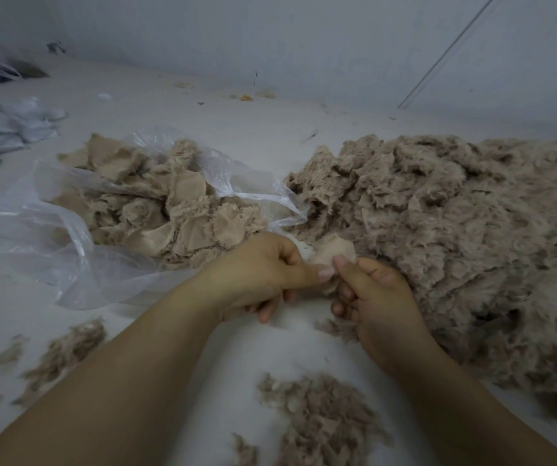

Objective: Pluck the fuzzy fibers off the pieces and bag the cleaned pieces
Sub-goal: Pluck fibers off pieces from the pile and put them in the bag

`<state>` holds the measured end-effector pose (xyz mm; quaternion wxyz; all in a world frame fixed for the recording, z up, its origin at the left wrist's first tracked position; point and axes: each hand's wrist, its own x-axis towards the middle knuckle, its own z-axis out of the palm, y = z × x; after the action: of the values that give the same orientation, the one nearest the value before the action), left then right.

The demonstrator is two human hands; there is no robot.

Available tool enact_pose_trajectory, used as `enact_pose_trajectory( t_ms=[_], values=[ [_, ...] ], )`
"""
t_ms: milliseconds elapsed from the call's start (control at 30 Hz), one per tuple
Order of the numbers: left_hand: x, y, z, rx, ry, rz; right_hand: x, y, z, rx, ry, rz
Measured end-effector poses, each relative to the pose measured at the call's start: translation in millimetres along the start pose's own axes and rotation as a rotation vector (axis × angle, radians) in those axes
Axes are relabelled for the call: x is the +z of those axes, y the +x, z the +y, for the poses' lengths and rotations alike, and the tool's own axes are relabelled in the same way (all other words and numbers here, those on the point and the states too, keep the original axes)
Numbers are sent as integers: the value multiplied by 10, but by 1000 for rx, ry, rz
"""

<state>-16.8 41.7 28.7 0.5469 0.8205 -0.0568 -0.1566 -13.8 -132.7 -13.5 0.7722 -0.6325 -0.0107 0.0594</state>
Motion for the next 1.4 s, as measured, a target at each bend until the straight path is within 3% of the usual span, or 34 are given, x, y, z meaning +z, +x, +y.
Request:
enact_pose_trajectory(
  t_ms=[200,367,433,500,600,633,700,800,900,967,1133,1267,1400],
  values=[
    [196,72,-18,102,-221,212,-24,18,33,0,5,-51],
    [77,117,-11,220,-329,651,-11,30,49,-14,-17,-5],
    [-73,109,-34,271,-183,926,-8,28,46,-15,-14,7],
    [-255,83,-94,231,220,1082,-3,26,42,-7,-15,8],
    [-373,53,-129,-29,818,979,-7,28,43,12,-32,3],
    [-352,49,-118,-74,925,949,-12,28,45,13,-34,-4],
    [-257,22,-47,-1,1006,953,-23,27,44,10,-34,-29],
    [-61,2,105,250,892,909,-39,31,50,10,-34,-49],
    [127,92,236,380,818,550,-40,37,53,8,-25,-53],
    [174,225,290,359,929,435,-31,36,46,10,-23,-51],
    [134,462,319,323,1012,404,-28,28,37,26,-4,-30],
    [220,369,271,473,800,431,-24,35,34,14,32,-16],
    [354,211,171,387,488,496,-23,36,26,-13,22,-37]
  ],
)
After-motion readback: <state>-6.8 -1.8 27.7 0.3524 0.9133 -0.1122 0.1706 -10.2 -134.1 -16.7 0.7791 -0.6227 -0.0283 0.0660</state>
